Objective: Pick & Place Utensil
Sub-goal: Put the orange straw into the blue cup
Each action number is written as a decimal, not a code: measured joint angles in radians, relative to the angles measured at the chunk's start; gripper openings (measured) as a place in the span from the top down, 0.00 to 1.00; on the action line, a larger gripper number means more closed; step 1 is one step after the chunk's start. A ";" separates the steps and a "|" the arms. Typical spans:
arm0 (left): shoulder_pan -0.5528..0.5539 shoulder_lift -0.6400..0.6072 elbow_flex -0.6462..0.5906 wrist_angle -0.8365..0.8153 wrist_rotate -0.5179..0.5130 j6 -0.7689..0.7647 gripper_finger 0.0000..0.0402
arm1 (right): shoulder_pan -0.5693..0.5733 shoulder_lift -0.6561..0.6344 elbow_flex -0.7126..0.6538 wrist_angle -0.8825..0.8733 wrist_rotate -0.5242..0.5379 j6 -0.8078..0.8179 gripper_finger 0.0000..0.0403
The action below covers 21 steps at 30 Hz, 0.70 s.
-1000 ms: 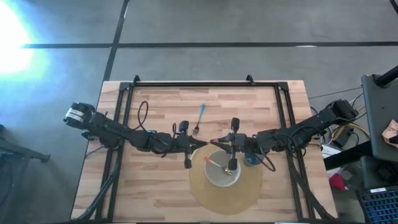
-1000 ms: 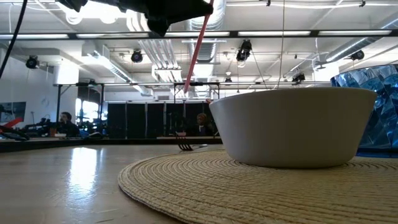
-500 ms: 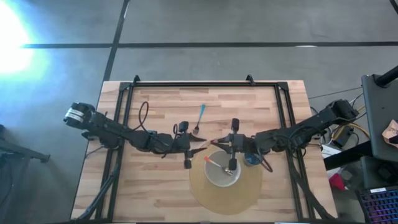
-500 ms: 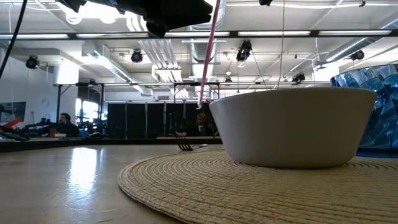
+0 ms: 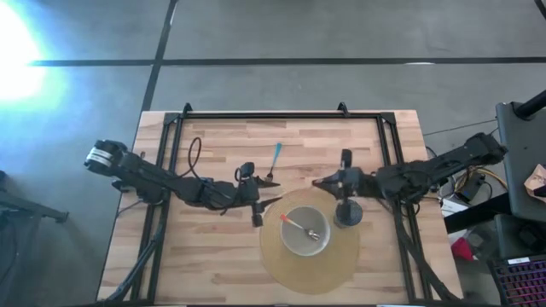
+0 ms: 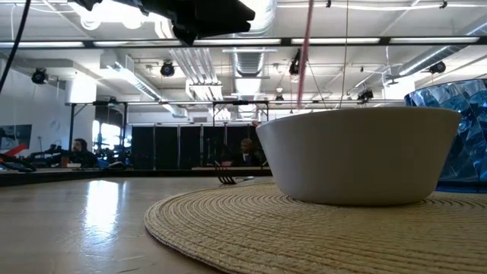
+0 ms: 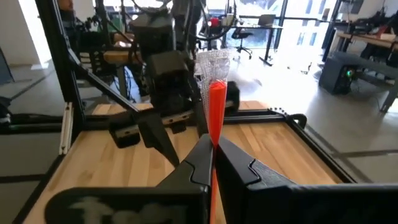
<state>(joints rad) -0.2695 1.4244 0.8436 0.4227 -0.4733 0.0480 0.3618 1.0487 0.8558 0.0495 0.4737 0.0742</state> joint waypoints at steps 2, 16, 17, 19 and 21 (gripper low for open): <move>0.000 -0.005 0.000 -0.005 0.000 -0.004 0.55 | 0.000 -0.040 0.000 -0.044 0.000 0.021 0.98; 0.001 -0.008 0.000 -0.042 -0.001 -0.008 0.56 | 0.000 -0.317 0.000 -0.234 -0.006 0.162 0.98; 0.001 -0.008 0.000 -0.041 -0.009 -0.008 0.56 | 0.000 -0.337 0.000 -0.255 -0.006 0.178 0.98; 0.001 -0.008 0.000 -0.042 -0.047 -0.007 0.55 | 0.000 -0.372 0.000 -0.306 -0.006 0.219 0.98; 0.001 -0.008 0.000 -0.047 -0.095 -0.007 0.55 | 0.000 -0.402 0.000 -0.359 -0.004 0.256 0.98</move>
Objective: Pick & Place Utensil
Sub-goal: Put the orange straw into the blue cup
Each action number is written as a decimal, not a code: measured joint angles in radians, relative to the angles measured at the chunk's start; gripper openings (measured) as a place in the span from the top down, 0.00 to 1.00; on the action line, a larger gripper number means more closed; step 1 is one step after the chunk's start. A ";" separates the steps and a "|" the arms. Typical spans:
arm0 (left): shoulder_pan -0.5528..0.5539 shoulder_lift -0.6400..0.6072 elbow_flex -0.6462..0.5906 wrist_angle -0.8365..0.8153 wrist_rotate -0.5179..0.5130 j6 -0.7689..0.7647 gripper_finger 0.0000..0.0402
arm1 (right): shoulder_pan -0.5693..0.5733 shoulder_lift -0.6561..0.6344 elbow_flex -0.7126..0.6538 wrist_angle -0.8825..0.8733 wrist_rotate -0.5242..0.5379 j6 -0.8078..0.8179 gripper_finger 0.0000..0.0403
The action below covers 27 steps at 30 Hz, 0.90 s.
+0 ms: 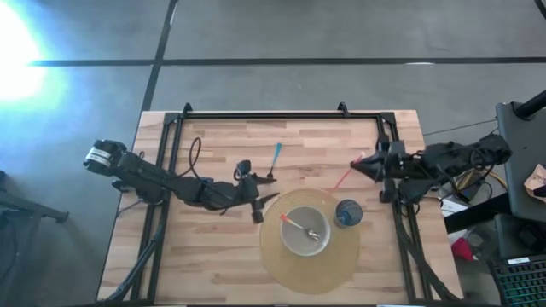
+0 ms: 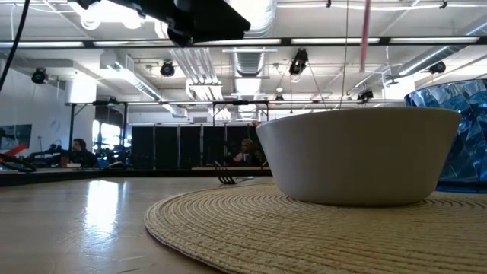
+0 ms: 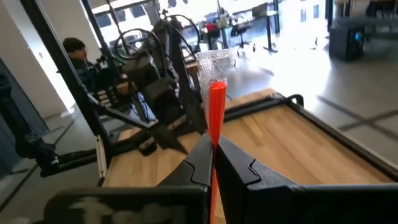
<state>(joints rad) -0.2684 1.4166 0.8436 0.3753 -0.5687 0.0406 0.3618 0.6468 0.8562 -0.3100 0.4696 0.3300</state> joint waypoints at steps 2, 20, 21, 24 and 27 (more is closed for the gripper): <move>0.001 0.000 0.000 -0.008 -0.038 0.000 0.56 | 0.000 -0.027 0.000 -0.048 0.000 0.030 0.98; 0.013 0.000 0.000 -0.034 -0.059 -0.026 0.55 | 0.000 -0.105 0.104 -0.394 0.002 0.232 0.98; 0.013 0.000 0.000 -0.036 -0.059 -0.026 0.55 | 0.000 -0.103 0.103 -0.408 0.002 0.249 0.98; 0.013 0.000 0.000 -0.035 -0.059 -0.027 0.56 | 0.000 -0.095 0.087 -0.425 0.002 0.280 0.98; 0.013 0.000 0.000 -0.035 -0.058 -0.027 0.56 | 0.000 -0.080 0.077 -0.447 0.002 0.302 0.98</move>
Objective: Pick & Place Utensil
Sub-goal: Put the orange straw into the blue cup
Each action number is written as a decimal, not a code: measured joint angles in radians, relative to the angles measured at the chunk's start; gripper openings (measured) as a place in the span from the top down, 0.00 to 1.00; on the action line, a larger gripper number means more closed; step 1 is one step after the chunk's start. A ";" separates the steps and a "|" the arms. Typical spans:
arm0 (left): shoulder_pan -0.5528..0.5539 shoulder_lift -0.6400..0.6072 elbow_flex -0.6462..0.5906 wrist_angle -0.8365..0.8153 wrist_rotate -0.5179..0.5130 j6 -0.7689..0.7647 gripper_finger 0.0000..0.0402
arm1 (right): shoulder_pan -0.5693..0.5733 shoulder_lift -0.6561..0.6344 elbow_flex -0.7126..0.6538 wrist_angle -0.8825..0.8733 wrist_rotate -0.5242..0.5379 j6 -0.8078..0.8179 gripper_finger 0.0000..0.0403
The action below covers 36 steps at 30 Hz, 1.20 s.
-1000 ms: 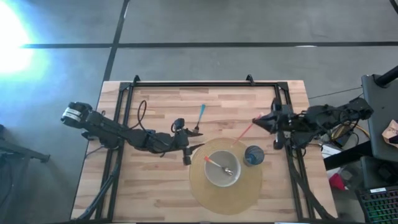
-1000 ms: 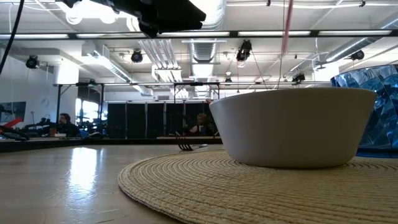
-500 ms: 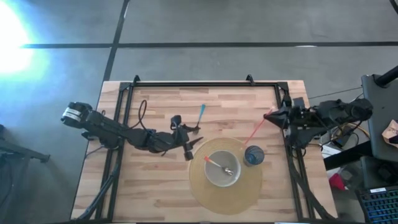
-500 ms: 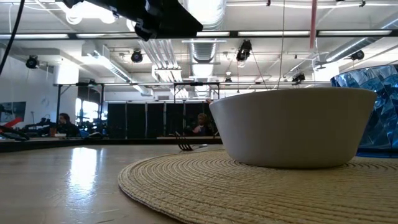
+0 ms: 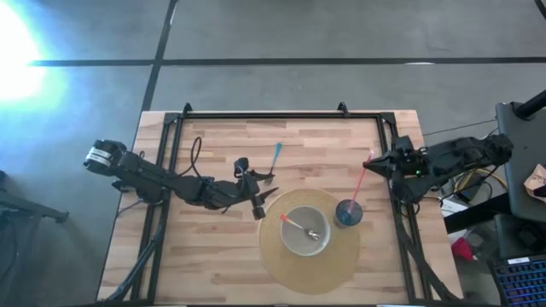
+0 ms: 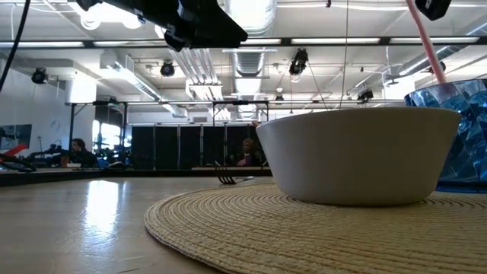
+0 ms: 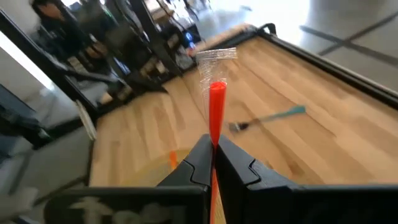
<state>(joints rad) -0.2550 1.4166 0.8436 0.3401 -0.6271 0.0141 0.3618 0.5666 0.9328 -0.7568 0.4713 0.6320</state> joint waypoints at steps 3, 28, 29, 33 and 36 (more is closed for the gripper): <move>0.000 0.000 0.000 0.000 0.000 0.000 0.55 | 0.000 0.025 -0.006 -0.036 0.000 0.015 0.98; 0.009 0.000 0.000 -0.021 0.001 -0.048 0.56 | 0.000 0.331 -0.062 -0.045 0.002 0.173 0.98; 0.010 0.000 0.000 -0.023 0.001 -0.051 0.56 | 0.000 0.339 -0.062 -0.045 0.002 0.173 0.98; 0.012 0.000 0.000 -0.028 0.001 -0.053 0.56 | 0.000 0.373 -0.062 -0.040 0.003 0.179 0.98; 0.012 0.000 0.000 -0.028 0.001 -0.053 0.56 | 0.000 0.396 -0.062 -0.037 0.002 0.178 0.98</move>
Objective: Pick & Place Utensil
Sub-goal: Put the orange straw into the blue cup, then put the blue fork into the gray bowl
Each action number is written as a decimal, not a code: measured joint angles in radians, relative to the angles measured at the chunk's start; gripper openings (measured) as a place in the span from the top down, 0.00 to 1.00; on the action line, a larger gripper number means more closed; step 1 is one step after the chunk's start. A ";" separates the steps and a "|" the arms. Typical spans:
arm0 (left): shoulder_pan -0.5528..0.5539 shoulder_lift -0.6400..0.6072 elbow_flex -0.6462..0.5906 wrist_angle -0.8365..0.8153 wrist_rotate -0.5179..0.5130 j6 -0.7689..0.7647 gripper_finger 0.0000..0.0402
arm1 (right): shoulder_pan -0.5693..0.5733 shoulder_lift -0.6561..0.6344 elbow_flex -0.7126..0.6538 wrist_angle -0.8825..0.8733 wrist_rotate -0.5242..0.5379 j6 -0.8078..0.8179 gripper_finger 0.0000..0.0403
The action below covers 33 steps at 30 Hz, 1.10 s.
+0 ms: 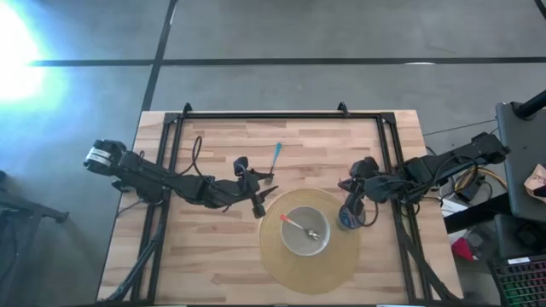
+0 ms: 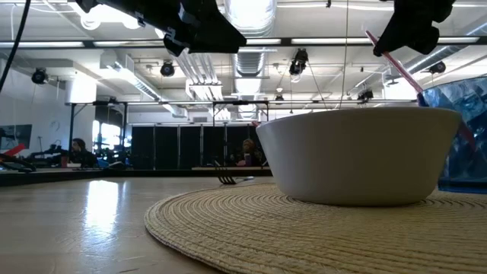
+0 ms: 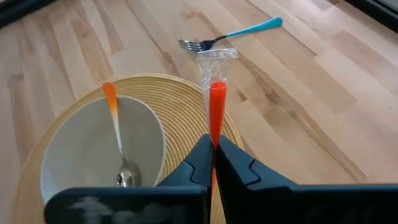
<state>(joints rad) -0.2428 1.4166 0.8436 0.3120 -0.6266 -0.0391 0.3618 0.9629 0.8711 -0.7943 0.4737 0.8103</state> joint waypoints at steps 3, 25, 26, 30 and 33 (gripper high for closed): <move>0.000 0.000 0.000 -0.001 0.000 0.000 0.56 | 0.000 0.018 0.000 0.001 0.000 0.000 0.98; 0.001 0.000 0.000 -0.016 0.000 0.000 0.56 | 0.000 0.034 0.000 0.000 0.000 0.002 0.90; 0.001 0.000 0.000 -0.016 0.000 0.000 0.56 | 0.000 0.034 0.000 0.000 0.000 0.002 0.88; 0.001 0.000 0.000 -0.016 0.000 0.000 0.56 | 0.000 0.033 0.000 -0.002 0.000 0.001 0.80; 0.001 0.000 0.000 -0.016 0.000 0.000 0.56 | 0.000 0.030 0.000 -0.002 -0.003 0.000 0.75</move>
<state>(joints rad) -0.2420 1.4166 0.8436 0.2962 -0.6266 -0.0387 0.3614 0.9932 0.8711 -0.7963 0.4703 0.8108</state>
